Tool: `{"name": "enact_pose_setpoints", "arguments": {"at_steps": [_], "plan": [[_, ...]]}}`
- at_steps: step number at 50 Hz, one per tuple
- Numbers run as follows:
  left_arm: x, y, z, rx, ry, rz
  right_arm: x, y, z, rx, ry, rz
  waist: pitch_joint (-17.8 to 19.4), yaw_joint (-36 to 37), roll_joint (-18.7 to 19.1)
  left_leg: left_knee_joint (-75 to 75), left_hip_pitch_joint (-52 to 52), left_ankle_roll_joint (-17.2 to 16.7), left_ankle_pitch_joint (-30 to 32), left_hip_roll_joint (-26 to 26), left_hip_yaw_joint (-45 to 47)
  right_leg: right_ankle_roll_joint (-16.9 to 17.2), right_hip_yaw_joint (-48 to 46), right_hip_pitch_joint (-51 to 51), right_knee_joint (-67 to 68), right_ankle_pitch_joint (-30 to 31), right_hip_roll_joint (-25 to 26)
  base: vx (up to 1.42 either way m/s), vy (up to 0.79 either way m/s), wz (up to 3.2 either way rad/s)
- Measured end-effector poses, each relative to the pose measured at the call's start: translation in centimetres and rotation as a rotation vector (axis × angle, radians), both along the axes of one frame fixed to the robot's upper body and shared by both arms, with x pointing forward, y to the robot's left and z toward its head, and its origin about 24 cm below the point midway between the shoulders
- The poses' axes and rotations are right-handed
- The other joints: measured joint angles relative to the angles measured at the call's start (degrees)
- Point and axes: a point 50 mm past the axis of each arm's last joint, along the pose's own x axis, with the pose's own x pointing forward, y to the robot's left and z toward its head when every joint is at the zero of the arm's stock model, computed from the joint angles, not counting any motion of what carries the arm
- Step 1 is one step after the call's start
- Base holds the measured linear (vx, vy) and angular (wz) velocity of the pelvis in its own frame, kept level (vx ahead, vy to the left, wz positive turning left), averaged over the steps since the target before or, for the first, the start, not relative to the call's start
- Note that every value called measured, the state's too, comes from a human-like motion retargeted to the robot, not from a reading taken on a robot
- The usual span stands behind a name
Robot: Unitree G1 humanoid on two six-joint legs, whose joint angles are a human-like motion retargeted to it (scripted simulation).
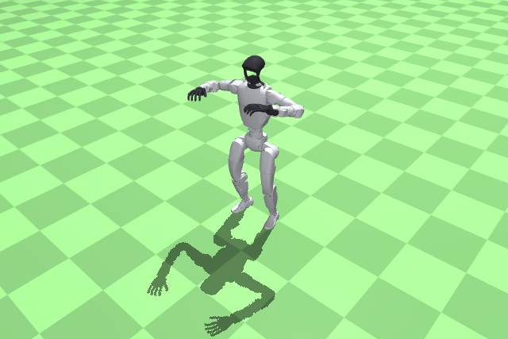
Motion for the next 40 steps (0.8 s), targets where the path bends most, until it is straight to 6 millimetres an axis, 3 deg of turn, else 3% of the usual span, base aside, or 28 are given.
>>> {"name": "enact_pose_setpoints", "arguments": {"at_steps": [2, 7, 13, 20, 25, 40], "plan": [[0.1, 0.3, 0.3, 0.079, 0.056, 0.028, 0.6, 0.6, 0.6, -0.038, 0.042, 0.024, -2.6, 1.69, -1.03, -1.6, 1.14, -0.17, -0.62, -0.88, 3.0, 2.1, -1.25, 1.11, -6.33, 2.54, -0.54, 0.13, -0.09, -1.43], [0.4, 2.0, 0.4, 0.207, 0.206, 0.143, 1.3, 1.0, 0.6, -0.064, 0.179, 0.057, -7.53, 4.91, -2.58, -7.72, 5.11, -1.95, -0.94, -0.68, 9.2, 4.1, 3.56, 1.0, -10.96, 1.74, 0.55, 0.09, -0.11, -1.24], [0.6, 3.8, 0.7, 0.224, 0.249, 0.227, 0.9, -0.9, 0.0, -0.045, 0.26, -0.011, -10.04, 3.94, -4.02, -7.3, 4.54, -3.05, -2.55, -0.64, 11.47, 4.52, 4.12, 1.69, -14.92, 0.27, 0.96, 0.01, -0.08, -0.31], [0.4, 4.3, 0.5, 0.198, 0.237, 0.237, -0.6, -3.7, 0.6, 0.024, 0.228, -0.123, -9.98, 2.41, -3.47, -8.06, 3.98, -3.11, -3.71, -0.38, 10.54, 5.03, 3.37, 1.47, -15.77, -0.37, 1.45, -0.01, -0.06, 0.11], [0.0, 4.0, 0.2, 0.186, 0.241, 0.217, -1.0, -4.6, 1.4, 0.035, 0.19, -0.165, -9.15, 0.95, -2.22, -9.15, 3.85, -3.2, -3.46, 0.12, 9.37, 4.68, 2.1, 1.11, -15.09, -0.58, 2.09, -0.02, -0.05, 0.24], [-0.7, 3.4, 0.9, 0.225, 0.197, 0.203, -0.4, -4.1, 2.9, -0.04, 0.15, -0.168, -8.32, 0.7, -2.13, -8.71, 3.66, -3.19, -2.99, 0.2, 8.98, 4.97, 1.44, 1.72, -15.89, 0.5, 2.17, 0.0, -0.01, 0.05]]}}
